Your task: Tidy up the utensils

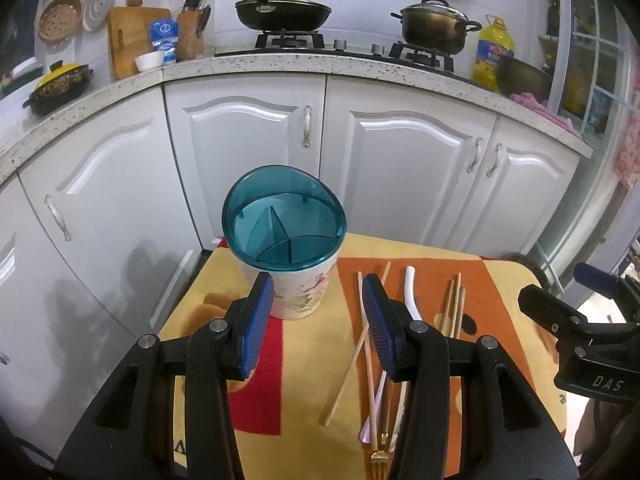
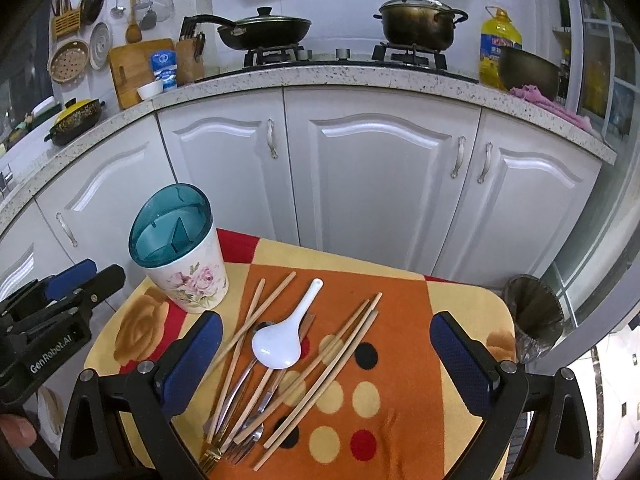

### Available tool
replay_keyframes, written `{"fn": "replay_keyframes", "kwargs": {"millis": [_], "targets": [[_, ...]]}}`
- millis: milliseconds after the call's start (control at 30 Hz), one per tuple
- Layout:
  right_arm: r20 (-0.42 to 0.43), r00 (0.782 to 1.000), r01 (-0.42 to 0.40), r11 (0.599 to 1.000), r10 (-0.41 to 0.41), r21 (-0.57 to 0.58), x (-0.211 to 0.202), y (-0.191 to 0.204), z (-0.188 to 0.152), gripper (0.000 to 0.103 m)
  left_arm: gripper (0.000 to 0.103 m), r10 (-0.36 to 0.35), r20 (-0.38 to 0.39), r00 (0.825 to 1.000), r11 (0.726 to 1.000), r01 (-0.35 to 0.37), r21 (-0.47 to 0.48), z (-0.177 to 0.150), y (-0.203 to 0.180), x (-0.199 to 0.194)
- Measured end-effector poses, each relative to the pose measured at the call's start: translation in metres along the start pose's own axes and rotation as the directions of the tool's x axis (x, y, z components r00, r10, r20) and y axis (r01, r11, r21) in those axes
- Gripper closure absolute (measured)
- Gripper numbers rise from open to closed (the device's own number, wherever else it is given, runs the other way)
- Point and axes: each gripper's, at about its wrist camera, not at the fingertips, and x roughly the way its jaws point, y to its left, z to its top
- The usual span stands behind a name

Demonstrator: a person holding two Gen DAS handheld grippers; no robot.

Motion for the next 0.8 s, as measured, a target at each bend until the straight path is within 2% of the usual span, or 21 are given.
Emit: {"fn": "replay_keyframes", "kwargs": {"millis": [567,800], "targets": [[0.018,1.0,0.007,1.0,-0.007,-0.005,-0.0104,0.0025,0.0041,0.0,0.057,-0.029,0.0,1.0,1.0,0.029,-0.007,0.0019,-0.0051,-0.0021],[0.02,1.0,-0.007,1.0,0.007,-0.003,-0.0106,0.004,0.0053,0.0,0.057,-0.019,-0.005,1.0,1.0,0.019,-0.01,0.0017,-0.005,-0.0007]]}}
